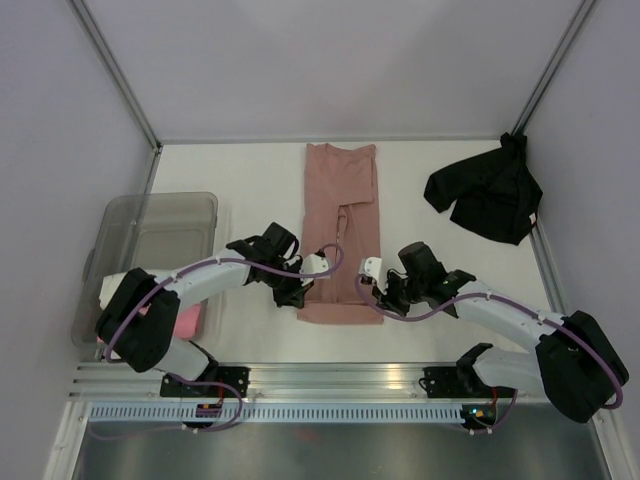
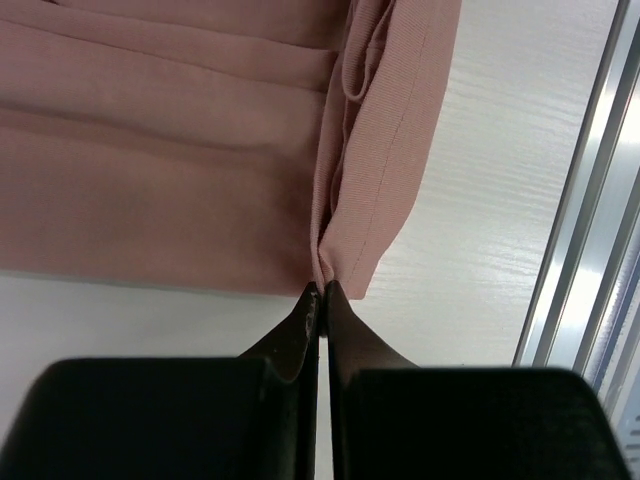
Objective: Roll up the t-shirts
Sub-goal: Roll the tshirt
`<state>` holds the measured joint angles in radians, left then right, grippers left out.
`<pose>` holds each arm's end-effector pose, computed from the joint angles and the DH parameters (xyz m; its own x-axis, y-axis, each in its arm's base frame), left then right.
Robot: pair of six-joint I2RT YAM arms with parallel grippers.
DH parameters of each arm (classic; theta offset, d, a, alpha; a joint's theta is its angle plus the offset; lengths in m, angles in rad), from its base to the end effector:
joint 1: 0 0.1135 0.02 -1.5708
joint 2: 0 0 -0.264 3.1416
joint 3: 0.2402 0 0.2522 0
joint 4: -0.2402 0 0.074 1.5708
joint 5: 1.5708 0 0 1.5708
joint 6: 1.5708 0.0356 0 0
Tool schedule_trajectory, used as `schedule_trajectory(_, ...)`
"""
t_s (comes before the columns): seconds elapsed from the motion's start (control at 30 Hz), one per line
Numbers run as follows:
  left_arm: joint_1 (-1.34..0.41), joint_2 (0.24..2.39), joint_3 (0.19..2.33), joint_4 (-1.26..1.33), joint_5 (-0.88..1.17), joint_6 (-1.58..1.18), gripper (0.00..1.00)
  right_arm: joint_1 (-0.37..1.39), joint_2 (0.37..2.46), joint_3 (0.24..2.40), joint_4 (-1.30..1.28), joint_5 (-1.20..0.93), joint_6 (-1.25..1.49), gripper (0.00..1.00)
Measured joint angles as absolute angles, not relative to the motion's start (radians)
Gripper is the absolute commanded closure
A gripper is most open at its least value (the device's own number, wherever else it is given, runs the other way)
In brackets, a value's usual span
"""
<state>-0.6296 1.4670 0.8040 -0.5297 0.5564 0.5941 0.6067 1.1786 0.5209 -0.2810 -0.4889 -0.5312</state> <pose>0.2000 -0.1689 0.1757 -0.2544 0.7734 -0.5807 0.9654 0.1673 -0.2001 0.1646 0.1346 0.1701 -0.2010 -0.6839 -0.7014 -0.9663 0.2559 0.0274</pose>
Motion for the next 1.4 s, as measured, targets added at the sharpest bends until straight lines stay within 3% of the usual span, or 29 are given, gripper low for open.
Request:
schedule_trajectory(0.23, -0.628, 1.495, 0.84, -0.53, 0.558, 0.594, 0.98, 0.564, 1.221, 0.531, -0.232, -0.472, -0.468, 0.98)
schedule_trajectory(0.47, -0.612, 1.536, 0.844, -0.538, 0.557, 0.592, 0.98, 0.536, 1.238, 0.542, -0.201, -0.426, -0.385, 0.68)
schedule_trajectory(0.57, -0.61, 1.556, 0.862, -0.548, 0.557, 0.579, 0.98, 0.482, 1.214, 0.571, -0.202, -0.421, -0.328, 0.64)
schedule_trajectory(0.63, -0.608, 1.563, 0.872, -0.549, 0.557, 0.567, 0.98, 0.445, 1.187, 0.607, -0.212, -0.427, -0.292, 0.67)
schedule_trajectory(0.67, -0.608, 1.564, 0.875, -0.549, 0.558, 0.563, 0.98, 0.436, 1.174, 0.628, -0.213, -0.434, -0.273, 0.75)
schedule_trajectory(0.8, -0.606, 1.565, 0.875, -0.552, 0.56, 0.545, 0.98, 0.453, 1.115, 0.649, -0.186, -0.464, -0.187, 0.89)
schedule_trajectory(1.07, -0.603, 1.58, 0.879, -0.553, 0.559, 0.53, 0.98, 0.701, 1.094, 0.53, -0.066, -0.438, -0.036, 0.94)
schedule_trajectory(1.4, -0.601, 1.58, 0.891, -0.553, 0.553, 0.486, 0.94, 0.708, 1.235, 0.532, 0.015, -0.421, 0.226, 0.99)
